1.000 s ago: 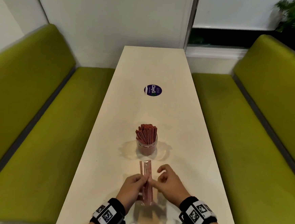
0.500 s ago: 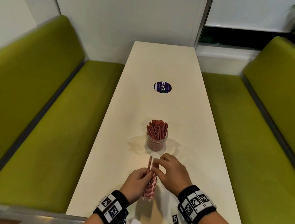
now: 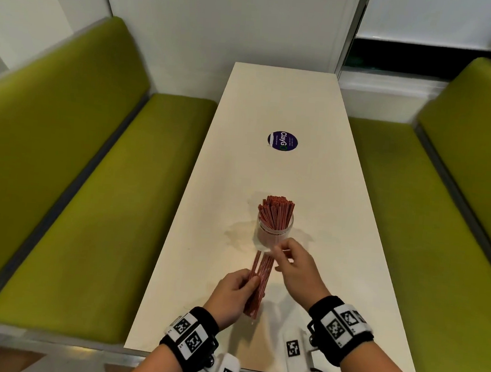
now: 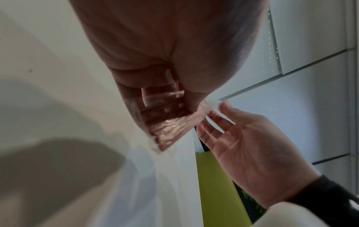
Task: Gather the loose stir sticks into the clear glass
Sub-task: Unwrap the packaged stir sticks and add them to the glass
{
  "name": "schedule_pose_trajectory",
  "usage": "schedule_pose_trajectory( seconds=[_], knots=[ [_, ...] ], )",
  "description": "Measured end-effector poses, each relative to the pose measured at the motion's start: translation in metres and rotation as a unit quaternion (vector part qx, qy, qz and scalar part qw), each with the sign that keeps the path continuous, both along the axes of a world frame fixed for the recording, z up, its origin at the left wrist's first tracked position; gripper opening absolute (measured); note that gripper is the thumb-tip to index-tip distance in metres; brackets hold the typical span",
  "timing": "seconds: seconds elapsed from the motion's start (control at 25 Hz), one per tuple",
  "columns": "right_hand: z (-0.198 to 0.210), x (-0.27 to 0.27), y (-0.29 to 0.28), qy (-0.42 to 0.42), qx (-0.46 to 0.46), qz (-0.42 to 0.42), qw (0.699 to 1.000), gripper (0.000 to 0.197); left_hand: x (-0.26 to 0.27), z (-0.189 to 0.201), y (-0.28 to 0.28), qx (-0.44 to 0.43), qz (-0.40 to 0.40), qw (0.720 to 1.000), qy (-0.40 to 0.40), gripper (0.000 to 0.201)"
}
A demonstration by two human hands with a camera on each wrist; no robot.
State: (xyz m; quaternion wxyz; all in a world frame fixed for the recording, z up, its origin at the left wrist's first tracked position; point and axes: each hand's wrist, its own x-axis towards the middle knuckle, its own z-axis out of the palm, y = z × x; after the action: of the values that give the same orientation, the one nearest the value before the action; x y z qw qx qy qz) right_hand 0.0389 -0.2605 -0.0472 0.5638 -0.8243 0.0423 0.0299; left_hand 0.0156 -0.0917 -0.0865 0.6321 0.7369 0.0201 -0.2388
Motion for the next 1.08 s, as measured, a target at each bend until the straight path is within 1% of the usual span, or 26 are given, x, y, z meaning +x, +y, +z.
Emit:
schedule_pose_trajectory(
  seconds=[0.08,0.16,0.2,0.24,0.28,0.32,0.36,0.4,0.44,0.48,0.52,0.56,0.6,0.64,0.68,0.72,0.76,0.8,0.84,0.88,0.92,0.96,1.0,1.08],
  knots=[
    [0.013,0.001,0.004,0.078,0.152,-0.033,0.985,0.018,0.001,0.001,0.002,0.009,0.003,1.000,-0.013,0.023],
    [0.020,-0.001,0.008,0.108,0.223,-0.051,0.967,0.020,0.005,0.000,0.003,0.059,0.021,0.997,-0.043,0.015],
    [0.021,-0.002,0.009,0.113,0.233,-0.062,0.964,0.022,0.006,0.001,0.004,0.086,0.034,0.994,-0.053,0.013],
    [0.021,-0.003,0.011,0.116,0.230,-0.074,0.963,0.023,0.008,0.004,0.003,0.108,0.045,0.991,-0.060,0.018],
    [0.019,-0.005,0.014,0.117,0.219,-0.087,0.965,0.023,0.009,0.005,0.003,0.122,0.053,0.989,-0.063,0.029],
    [0.017,-0.005,0.017,0.118,0.213,-0.098,0.965,0.023,0.011,0.008,0.002,0.127,0.055,0.988,-0.067,0.039],
    [0.015,-0.006,0.019,0.117,0.209,-0.103,0.965,0.021,0.013,0.010,0.000,0.124,0.055,0.988,-0.069,0.044],
    [0.016,-0.007,0.022,0.115,0.204,-0.096,0.967,0.020,0.015,0.014,-0.002,0.105,0.055,0.990,-0.073,0.043],
    [0.018,-0.007,0.024,0.110,0.196,-0.081,0.971,0.020,0.016,0.015,-0.005,0.086,0.052,0.992,-0.080,0.037],
    [0.022,-0.008,0.025,0.104,0.197,-0.064,0.973,0.021,0.017,0.016,-0.008,0.075,0.050,0.991,-0.094,0.025],
    [0.026,-0.008,0.026,0.100,0.215,-0.054,0.970,0.022,0.018,0.018,-0.010,0.077,0.056,0.989,-0.109,0.014],
    [0.032,-0.009,0.025,0.100,0.232,-0.055,0.966,0.023,0.019,0.018,-0.012,0.070,0.068,0.989,-0.113,0.007],
    [0.036,-0.009,0.023,0.092,0.234,-0.059,0.966,0.023,0.021,0.018,-0.012,0.043,0.091,0.990,-0.097,0.006],
    [0.036,-0.009,0.020,0.072,0.203,-0.072,0.974,0.022,0.024,0.018,-0.012,-0.011,0.124,0.990,-0.061,0.006],
    [0.033,-0.008,0.014,0.044,0.122,-0.094,0.987,0.020,0.027,0.019,-0.011,-0.073,0.157,0.985,-0.017,0.005],
    [0.027,-0.006,0.006,0.023,0.028,-0.114,0.993,0.016,0.030,0.021,-0.010,-0.140,0.189,0.972,0.027,0.005],
    [0.020,-0.004,0.000,0.025,-0.047,-0.128,0.990,0.012,0.034,0.022,-0.008,-0.203,0.219,0.952,0.067,0.006],
    [0.017,-0.002,-0.006,0.064,-0.080,-0.135,0.986,0.014,0.037,0.024,-0.006,-0.261,0.245,0.928,0.100,0.008],
    [0.016,-0.001,-0.011,0.123,-0.056,-0.132,0.982,0.021,0.041,0.024,-0.003,-0.309,0.266,0.905,0.126,0.010],
    [0.014,0.001,-0.015,0.180,0.006,-0.129,0.975,0.029,0.044,0.024,-0.001,-0.344,0.280,0.885,0.144,0.012],
    [0.016,0.000,-0.017,0.219,0.077,-0.129,0.964,0.033,0.045,0.024,0.000,-0.365,0.286,0.872,0.157,0.012],
    [0.020,0.000,-0.018,0.230,0.129,-0.134,0.955,0.033,0.046,0.025,0.000,-0.375,0.287,0.866,0.166,0.012],
    [0.024,0.001,-0.018,0.219,0.148,-0.136,0.955,0.031,0.046,0.026,0.001,-0.379,0.284,0.864,0.172,0.012],
    [0.026,0.002,-0.019,0.178,0.131,-0.140,0.965,0.028,0.043,0.030,-0.002,-0.380,0.271,0.866,0.182,0.013]
  ],
)
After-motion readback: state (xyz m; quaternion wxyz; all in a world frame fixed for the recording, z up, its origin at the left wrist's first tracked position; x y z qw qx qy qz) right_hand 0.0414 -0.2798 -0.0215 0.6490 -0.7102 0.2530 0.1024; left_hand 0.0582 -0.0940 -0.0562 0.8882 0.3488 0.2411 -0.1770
